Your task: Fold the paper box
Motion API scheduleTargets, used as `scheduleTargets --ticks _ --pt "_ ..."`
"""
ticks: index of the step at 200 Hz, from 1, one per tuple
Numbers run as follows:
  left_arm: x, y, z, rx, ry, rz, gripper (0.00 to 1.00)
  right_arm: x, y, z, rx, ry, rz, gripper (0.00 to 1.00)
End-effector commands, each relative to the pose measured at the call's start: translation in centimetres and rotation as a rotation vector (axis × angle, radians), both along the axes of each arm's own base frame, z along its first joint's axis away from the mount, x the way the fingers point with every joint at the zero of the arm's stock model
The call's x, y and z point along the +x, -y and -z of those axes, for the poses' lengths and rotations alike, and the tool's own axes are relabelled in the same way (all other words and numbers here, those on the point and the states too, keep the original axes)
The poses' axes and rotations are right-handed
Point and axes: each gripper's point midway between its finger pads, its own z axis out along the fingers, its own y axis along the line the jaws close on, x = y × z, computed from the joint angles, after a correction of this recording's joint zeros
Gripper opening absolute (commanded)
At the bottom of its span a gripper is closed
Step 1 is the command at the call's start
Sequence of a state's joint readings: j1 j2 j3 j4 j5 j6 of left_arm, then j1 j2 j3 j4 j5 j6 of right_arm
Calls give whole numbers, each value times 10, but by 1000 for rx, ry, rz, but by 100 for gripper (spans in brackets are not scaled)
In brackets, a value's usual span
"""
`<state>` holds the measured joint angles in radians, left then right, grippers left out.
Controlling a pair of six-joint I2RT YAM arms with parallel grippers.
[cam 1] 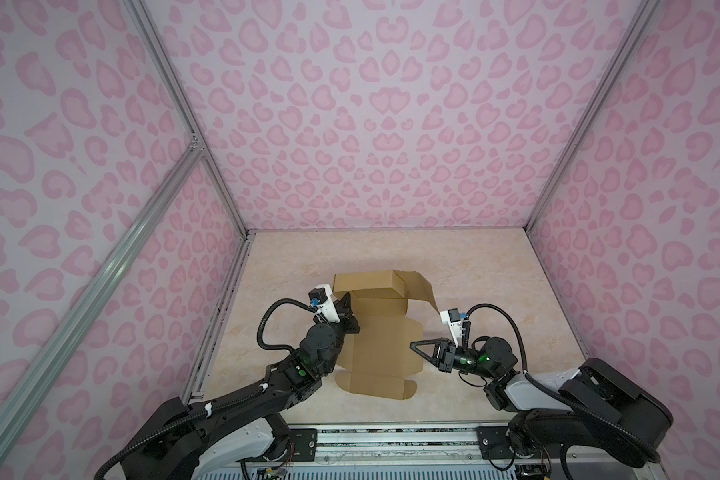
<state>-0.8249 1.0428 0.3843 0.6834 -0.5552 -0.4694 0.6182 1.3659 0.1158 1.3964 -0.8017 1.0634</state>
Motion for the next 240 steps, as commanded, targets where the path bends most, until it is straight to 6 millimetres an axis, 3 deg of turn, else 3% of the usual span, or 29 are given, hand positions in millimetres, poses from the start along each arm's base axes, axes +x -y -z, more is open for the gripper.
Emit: scheduleTargets --ticks 1,29,61,107,136,182,211,240 --pt "-7 15 -11 -45 26 95 4 -11 -4 -33 93 124 -55 0" --pt "-10 13 -14 -60 37 103 4 -9 -6 -40 104 148 -61 0" --pt "-13 16 -21 -90 50 128 4 -11 -24 -39 96 151 -121 0" --pt "-18 17 -35 -126 81 160 4 -6 -26 -46 109 159 -117 0" --pt "-19 20 -38 -140 83 173 4 -4 -29 -42 99 156 -124 10" --pt "-18 16 -39 -128 90 161 4 10 -5 -26 49 106 -34 17" --pt "-15 15 -40 -114 90 157 4 19 16 -22 23 90 29 26" --pt "-9 11 -32 -77 71 125 4 30 39 -10 -105 84 119 33"
